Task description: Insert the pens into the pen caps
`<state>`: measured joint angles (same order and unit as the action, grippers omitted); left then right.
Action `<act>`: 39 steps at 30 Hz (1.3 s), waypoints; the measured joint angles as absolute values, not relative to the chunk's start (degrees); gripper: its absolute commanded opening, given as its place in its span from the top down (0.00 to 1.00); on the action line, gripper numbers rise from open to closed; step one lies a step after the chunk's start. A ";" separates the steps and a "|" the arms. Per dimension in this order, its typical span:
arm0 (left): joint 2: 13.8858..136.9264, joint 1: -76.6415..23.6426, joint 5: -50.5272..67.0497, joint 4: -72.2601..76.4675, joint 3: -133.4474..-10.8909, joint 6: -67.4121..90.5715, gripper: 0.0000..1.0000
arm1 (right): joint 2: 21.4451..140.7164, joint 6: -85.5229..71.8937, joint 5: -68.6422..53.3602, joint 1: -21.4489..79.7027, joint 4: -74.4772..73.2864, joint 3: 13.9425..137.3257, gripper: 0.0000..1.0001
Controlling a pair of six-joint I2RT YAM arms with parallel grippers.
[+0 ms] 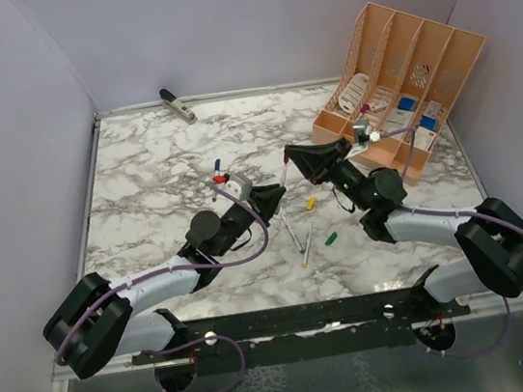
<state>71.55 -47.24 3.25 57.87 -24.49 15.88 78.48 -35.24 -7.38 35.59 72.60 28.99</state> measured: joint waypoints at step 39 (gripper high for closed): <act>74.00 -46.00 -0.23 61.04 -26.55 12.78 1.00 | 79.61 -36.82 -10.02 36.01 69.60 29.91 0.99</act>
<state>74.00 -46.00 -0.23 61.04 -26.55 12.78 79.61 -36.82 -10.02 36.01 69.60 29.91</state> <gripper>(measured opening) 0.149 0.110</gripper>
